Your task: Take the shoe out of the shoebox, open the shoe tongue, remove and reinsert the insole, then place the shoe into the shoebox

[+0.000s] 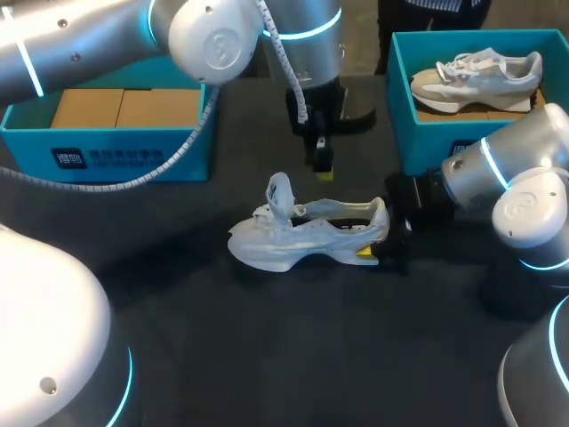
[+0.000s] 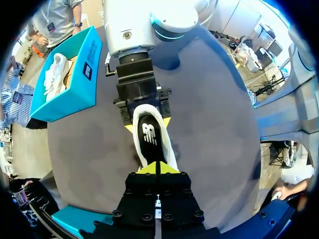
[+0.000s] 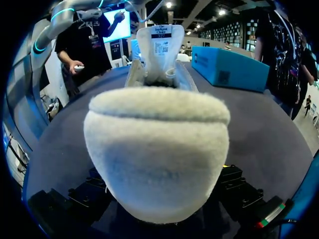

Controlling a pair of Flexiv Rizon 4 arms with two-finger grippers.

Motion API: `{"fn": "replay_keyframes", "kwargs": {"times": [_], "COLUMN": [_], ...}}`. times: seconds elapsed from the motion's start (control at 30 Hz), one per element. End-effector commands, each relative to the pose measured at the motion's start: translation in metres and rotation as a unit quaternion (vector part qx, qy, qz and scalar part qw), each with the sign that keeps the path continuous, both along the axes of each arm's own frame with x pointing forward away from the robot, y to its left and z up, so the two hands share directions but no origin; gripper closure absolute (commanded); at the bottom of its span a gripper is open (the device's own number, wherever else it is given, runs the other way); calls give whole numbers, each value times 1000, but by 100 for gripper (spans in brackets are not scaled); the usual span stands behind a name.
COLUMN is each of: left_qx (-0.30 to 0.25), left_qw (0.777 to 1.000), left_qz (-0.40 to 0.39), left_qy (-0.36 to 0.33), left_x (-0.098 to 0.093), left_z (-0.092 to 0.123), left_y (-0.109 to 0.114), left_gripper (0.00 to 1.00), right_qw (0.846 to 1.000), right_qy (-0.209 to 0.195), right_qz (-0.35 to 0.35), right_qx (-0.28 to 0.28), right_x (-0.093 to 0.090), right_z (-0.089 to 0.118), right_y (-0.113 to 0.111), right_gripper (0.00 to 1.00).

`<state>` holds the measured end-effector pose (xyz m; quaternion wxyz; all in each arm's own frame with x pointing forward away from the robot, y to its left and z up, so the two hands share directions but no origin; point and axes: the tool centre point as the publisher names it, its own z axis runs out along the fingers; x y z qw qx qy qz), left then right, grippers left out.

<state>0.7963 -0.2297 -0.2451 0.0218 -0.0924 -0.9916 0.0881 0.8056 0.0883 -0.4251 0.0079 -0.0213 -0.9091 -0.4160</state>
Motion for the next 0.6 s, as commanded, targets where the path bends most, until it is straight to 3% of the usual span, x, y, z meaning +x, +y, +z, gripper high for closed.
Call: {"fn": "replay_keyframes", "kwargs": {"times": [0.03,0.23,0.6], "left_qx": [-17,-66,-70], "left_qw": [1000,997,997], "left_qz": [-1,7,-8], "left_qy": [-9,-44,-27], "left_x": [1,6,10], "left_z": [-2,-18,-63], "left_y": [-1,-7,-19], "left_gripper": [100,100,100], "right_qw": [1000,1000,1000], "right_qy": [0,0,0], "right_qz": [0,0,0], "right_qx": [-1,-1,-1], "right_x": [1,1,1], "right_z": [-1,-1,-1], "right_y": [0,0,0], "right_gripper": [100,100,100]}}
